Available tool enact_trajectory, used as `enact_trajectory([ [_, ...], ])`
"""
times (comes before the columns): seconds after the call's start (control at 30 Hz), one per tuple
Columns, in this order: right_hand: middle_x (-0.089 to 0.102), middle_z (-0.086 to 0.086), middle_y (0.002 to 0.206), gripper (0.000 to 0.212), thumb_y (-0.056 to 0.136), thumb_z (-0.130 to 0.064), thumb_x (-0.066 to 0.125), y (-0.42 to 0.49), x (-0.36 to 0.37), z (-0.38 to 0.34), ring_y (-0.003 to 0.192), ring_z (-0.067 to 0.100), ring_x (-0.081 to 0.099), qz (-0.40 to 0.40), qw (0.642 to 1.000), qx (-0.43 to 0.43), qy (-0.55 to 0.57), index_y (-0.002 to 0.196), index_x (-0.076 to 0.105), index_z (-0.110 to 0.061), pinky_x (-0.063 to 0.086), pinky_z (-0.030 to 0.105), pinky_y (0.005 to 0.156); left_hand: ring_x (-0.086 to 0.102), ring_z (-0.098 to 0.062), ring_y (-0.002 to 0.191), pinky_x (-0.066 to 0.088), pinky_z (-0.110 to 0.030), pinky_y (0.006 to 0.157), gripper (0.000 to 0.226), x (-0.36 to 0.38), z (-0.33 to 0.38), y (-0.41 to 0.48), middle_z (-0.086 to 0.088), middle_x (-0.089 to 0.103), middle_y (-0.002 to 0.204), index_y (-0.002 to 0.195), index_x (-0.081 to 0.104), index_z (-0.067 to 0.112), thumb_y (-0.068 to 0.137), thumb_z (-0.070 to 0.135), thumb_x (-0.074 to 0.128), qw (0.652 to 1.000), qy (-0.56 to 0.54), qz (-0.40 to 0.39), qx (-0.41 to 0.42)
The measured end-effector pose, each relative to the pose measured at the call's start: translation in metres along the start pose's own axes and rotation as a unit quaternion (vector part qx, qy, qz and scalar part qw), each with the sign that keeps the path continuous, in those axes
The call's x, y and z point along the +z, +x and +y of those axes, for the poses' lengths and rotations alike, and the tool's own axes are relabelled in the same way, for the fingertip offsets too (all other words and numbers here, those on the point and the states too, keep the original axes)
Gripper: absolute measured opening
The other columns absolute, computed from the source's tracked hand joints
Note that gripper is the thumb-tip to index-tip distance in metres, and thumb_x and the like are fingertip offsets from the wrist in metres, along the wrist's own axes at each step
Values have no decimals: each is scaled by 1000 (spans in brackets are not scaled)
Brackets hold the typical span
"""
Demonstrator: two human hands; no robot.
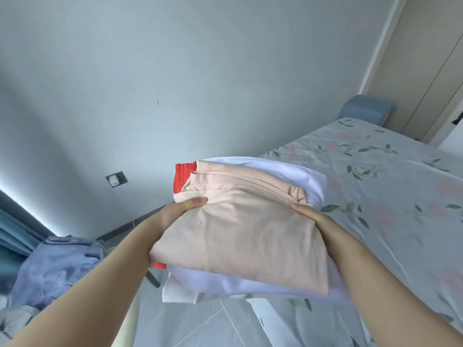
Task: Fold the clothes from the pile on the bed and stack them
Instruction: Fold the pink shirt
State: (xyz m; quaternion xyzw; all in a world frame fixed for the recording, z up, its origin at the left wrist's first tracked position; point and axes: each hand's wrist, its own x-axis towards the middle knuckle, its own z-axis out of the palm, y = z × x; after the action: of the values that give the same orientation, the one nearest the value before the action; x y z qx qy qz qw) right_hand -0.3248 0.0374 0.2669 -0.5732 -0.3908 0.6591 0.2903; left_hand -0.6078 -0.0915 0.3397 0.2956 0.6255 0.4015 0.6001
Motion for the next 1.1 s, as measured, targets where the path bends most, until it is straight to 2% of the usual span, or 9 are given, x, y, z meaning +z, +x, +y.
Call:
enact_trajectory([
  [0.13,70,-2,60,31,85,-19,65,55,46,-34,53,5,67,-29,999,-9,24,109,66,0,48,17,51,71,-17,66,49,-25,58,24,-46,25,54,-4,75,80,106,66,16,88,32,59,1000,-4,29,3],
  [0.37,72,4,64,20,79,-24,72,154,117,-119,52,12,68,-79,996,-11,41,91,68,-7,47,17,43,71,-25,81,49,-34,74,52,-121,93,176,-11,73,97,112,67,13,67,39,71,997,-38,61,-15],
  [0.47,74,6,80,50,56,-34,82,200,145,-151,65,14,71,-75,997,1,19,99,70,-11,50,24,56,71,-23,77,49,-33,72,41,-152,119,221,-10,74,95,111,67,13,78,37,68,996,-38,74,-21],
  [0.57,75,6,91,69,41,-43,88,244,168,-170,80,19,72,-77,997,-3,19,102,71,-16,52,32,75,71,-26,84,50,-34,77,50,-183,139,266,-11,73,100,111,68,14,69,40,74,997,-38,62,-20],
  [0.63,74,7,94,55,55,-41,86,269,183,-179,86,22,71,-67,997,9,26,101,70,-16,52,34,81,70,-28,92,50,-37,85,56,-204,152,299,-11,72,104,113,67,16,65,42,78,998,-28,43,-21],
  [0.83,74,8,93,13,82,-28,70,354,234,-199,72,15,68,19,998,4,66,89,68,-18,47,24,61,67,-32,101,46,-45,97,67,-266,203,416,-11,70,111,118,65,21,60,50,80,997,43,-37,-46],
  [0.9,74,2,73,26,73,-30,73,366,245,-206,73,16,67,47,995,18,91,95,67,-18,44,27,63,67,-32,100,48,-47,96,75,-279,227,453,-11,70,110,120,62,21,54,51,83,994,79,-64,-50],
  [1.0,74,4,83,43,57,-37,76,376,253,-205,84,20,67,70,988,28,137,94,67,-17,47,32,68,69,-30,95,51,-43,90,72,-284,261,501,-9,72,104,117,62,23,53,50,81,985,128,-101,-60],
  [1.1,72,0,82,32,74,-30,72,390,250,-203,72,6,69,110,978,39,171,102,66,-17,47,24,66,70,-29,95,50,-44,92,72,-274,283,545,-8,73,103,115,63,26,51,53,82,969,180,-157,-69],
])
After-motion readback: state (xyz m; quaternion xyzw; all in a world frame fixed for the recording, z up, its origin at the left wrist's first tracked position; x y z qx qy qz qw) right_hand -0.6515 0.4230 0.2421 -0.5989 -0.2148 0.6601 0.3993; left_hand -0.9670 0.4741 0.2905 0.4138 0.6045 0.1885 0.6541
